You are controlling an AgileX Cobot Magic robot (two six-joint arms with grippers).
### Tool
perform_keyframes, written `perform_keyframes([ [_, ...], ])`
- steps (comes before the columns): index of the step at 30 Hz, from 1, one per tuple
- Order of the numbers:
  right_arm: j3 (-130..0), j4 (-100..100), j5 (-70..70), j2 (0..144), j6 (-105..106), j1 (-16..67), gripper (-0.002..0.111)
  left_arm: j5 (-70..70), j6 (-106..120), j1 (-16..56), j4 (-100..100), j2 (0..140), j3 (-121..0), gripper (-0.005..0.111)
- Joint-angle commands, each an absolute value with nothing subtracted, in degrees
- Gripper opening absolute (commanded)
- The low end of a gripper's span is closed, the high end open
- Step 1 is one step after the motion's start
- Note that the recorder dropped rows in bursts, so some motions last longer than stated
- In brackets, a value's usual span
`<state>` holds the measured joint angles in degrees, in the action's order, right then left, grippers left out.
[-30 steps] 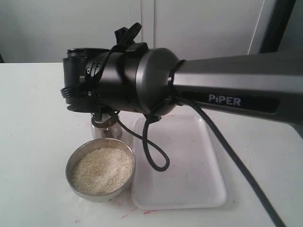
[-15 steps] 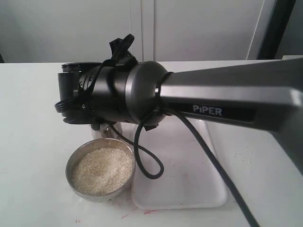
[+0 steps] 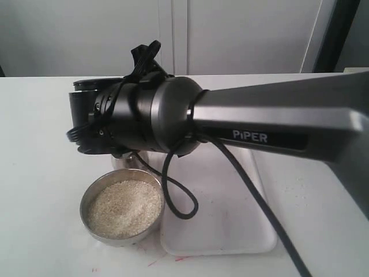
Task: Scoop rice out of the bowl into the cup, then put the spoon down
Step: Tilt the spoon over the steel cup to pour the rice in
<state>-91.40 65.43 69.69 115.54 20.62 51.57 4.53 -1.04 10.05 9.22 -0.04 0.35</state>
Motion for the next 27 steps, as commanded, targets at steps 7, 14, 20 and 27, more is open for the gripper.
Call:
perform_keyframes([
  [7, -91.3, 64.2, 70.0, 115.6, 20.2, 52.5, 0.000, 4.4, -1.1, 10.6, 9.8, 0.0, 0.0, 0.014],
  [14, -91.3, 64.5, 70.0, 115.6, 20.1, 52.6, 0.000, 4.4, -1.1, 10.6, 9.8, 0.0, 0.0, 0.014],
  [20, -91.3, 63.6, 70.0, 115.6, 19.2, 52.5, 0.000, 4.4, -1.1, 10.6, 9.8, 0.0, 0.0, 0.014],
  [27, -91.3, 64.7, 70.0, 115.6, 17.4, 52.1, 0.000, 4.4, -1.1, 10.6, 9.8, 0.0, 0.0, 0.014],
])
